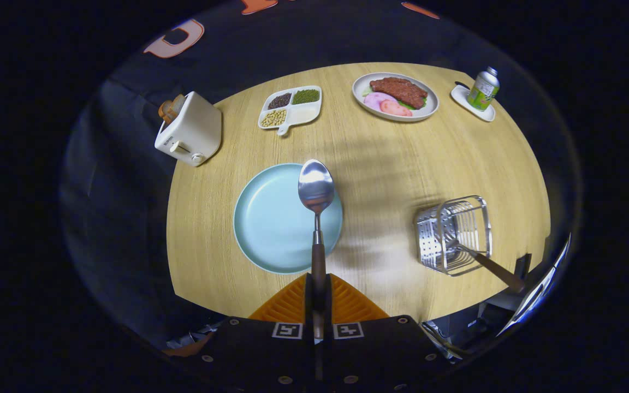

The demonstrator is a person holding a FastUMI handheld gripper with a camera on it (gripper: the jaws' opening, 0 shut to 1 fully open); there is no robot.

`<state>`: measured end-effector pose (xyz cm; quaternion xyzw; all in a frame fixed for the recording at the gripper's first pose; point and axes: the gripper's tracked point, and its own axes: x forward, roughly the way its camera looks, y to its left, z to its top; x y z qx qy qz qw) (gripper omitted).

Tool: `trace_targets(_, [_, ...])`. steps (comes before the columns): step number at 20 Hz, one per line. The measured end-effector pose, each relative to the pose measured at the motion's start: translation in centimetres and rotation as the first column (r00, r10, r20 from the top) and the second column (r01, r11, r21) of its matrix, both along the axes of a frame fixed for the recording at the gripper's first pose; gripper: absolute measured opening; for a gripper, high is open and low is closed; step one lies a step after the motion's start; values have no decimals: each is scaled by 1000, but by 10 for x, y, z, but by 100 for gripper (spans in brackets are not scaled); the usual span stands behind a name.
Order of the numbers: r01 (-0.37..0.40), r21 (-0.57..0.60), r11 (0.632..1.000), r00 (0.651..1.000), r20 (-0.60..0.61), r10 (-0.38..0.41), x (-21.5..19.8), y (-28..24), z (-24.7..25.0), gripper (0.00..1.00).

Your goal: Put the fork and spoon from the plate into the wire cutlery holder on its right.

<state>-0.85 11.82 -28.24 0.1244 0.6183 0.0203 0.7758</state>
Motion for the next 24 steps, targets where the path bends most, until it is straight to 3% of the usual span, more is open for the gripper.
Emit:
trace_targets(10, [88, -61, 994, 996, 30, -86, -40, -96, 29, 6])
trace_targets(21, [4, -35, 999, 987, -160, -10, -58, -130, 4, 6])
trace_targets(24, [-57, -39, 998, 974, -221, 46, -63, -139, 1, 6])
